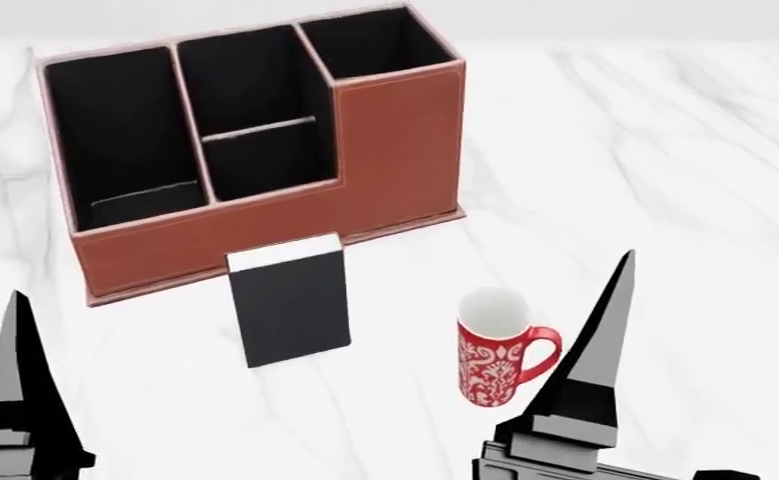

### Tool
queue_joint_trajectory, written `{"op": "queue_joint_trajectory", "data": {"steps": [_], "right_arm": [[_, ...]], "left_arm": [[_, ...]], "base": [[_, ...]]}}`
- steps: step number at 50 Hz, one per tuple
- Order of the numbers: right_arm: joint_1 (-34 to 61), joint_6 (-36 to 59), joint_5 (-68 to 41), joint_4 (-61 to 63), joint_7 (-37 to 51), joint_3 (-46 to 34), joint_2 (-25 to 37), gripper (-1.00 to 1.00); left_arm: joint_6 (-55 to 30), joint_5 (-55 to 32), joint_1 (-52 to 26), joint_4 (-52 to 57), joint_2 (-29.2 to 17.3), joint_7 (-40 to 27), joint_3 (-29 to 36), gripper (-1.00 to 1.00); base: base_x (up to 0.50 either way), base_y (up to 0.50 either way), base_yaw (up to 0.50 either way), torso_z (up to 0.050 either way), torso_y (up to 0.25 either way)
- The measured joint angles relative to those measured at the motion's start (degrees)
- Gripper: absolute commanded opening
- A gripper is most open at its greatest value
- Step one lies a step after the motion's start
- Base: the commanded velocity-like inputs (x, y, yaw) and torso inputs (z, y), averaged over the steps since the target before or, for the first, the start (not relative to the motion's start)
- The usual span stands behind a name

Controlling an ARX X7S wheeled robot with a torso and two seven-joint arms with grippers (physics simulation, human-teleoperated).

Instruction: Pick up the book and place it in the front compartment of the caddy.

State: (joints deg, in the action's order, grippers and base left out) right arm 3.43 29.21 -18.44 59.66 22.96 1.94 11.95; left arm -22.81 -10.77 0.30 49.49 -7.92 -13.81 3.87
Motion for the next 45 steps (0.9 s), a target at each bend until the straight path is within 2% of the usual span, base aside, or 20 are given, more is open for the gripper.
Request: {"op": "queue_joint_trajectory", "data": {"steps": [45], "right_arm": [[0.64, -1.53, -4.12, 0.09, 6.53, -2.93, 5.87, 1.0]], "left_arm": [[-1.01, -1.68, -0.46, 3.82, -3.32, -3.38, 2.03, 1.0]], "base": [[0.5, 0.1, 0.0, 0.0, 0.001]]}}
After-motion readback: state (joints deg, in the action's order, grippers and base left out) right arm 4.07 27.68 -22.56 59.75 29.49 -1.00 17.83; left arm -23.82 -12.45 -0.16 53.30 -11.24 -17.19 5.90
